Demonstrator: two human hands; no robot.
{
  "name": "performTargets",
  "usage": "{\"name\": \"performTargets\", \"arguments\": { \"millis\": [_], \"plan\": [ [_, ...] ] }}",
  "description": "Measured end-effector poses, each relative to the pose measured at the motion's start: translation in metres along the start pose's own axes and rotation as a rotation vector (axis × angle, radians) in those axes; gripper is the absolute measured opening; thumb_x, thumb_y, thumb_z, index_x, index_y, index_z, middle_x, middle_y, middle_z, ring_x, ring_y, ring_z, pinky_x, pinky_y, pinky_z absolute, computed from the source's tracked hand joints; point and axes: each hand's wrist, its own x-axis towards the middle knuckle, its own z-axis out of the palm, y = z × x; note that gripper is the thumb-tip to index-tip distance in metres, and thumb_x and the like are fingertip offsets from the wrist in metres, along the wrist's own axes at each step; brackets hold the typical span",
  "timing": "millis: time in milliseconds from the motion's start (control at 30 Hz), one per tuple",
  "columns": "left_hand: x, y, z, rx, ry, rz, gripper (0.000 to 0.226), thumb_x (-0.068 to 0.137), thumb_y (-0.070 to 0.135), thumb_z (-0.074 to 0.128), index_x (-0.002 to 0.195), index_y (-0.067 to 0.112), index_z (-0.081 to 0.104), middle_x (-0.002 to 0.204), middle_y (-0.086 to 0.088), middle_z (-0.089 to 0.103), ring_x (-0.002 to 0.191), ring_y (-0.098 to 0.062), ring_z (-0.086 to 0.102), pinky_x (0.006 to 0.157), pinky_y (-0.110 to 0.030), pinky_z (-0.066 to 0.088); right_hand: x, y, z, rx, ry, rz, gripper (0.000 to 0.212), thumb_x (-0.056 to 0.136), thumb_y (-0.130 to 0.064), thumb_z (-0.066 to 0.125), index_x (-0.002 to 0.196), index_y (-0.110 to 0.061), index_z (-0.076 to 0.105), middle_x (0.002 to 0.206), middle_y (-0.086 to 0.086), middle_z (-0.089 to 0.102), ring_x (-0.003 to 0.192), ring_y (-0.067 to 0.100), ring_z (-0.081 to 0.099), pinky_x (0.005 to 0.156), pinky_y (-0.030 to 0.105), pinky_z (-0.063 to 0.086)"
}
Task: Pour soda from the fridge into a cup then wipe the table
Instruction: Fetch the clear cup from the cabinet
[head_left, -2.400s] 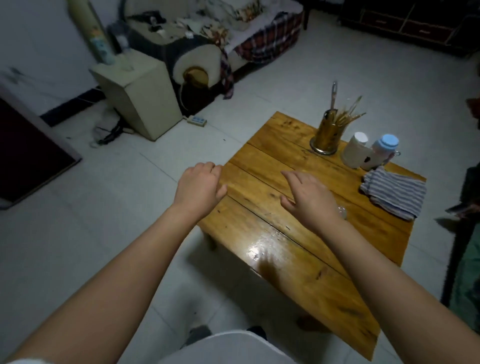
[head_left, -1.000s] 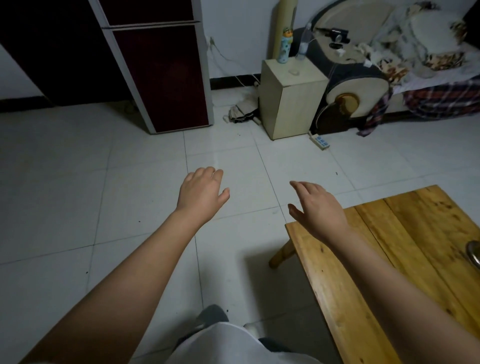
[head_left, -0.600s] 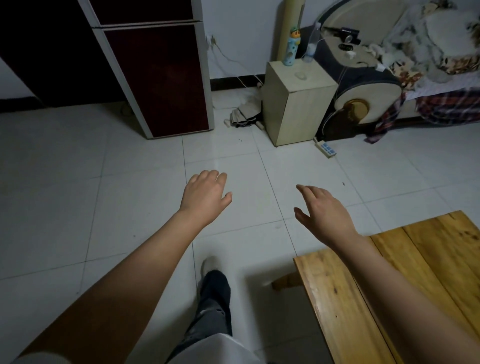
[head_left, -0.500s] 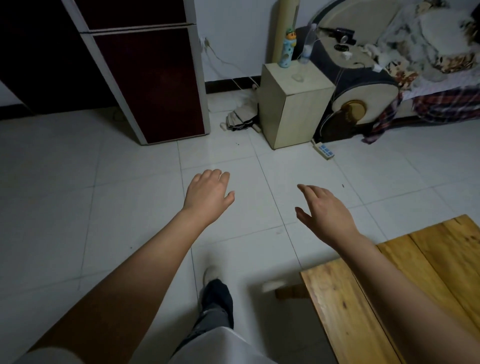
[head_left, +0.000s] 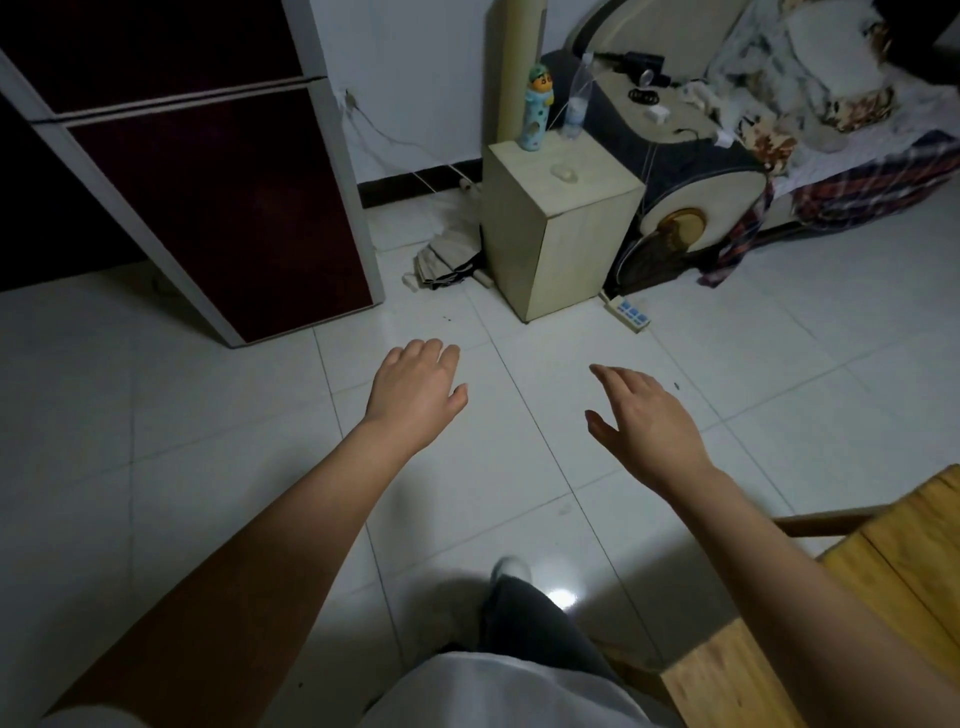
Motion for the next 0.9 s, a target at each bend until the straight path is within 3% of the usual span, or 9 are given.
{"name": "performTargets", "arguments": {
  "millis": [633, 900],
  "plan": [
    [0.333, -0.022, -0.023, -0.001, 0.03, 0.039, 0.049, 0.094, 0.037, 0.04, 0.136, 0.011, 0.039, 0.132, -0.007, 0.049, 0.121, -0.023, 0.044, 0.1, -0.034, 0.033, 0.298, 0.107, -0.027, 0.048, 0.006, 0.071, 0.056, 0.093, -0.033, 0.048, 0.142, -0.013, 0.03, 0.141, 0.009, 0.044, 0.128, 0.027, 0.039, 0.1, 0.036, 0.036],
    [0.449, -0.021, -0.026, -0.053, 0.016, 0.064, 0.042, 0.092, 0.032, 0.043, 0.127, 0.009, 0.048, 0.121, -0.01, 0.055, 0.114, -0.026, 0.048, 0.093, -0.035, 0.037, 0.392, 0.154, -0.034, 0.059, -0.014, 0.118, 0.056, 0.093, -0.036, 0.046, 0.143, -0.016, 0.028, 0.142, 0.006, 0.043, 0.129, 0.023, 0.037, 0.1, 0.034, 0.037]
  ]
}}
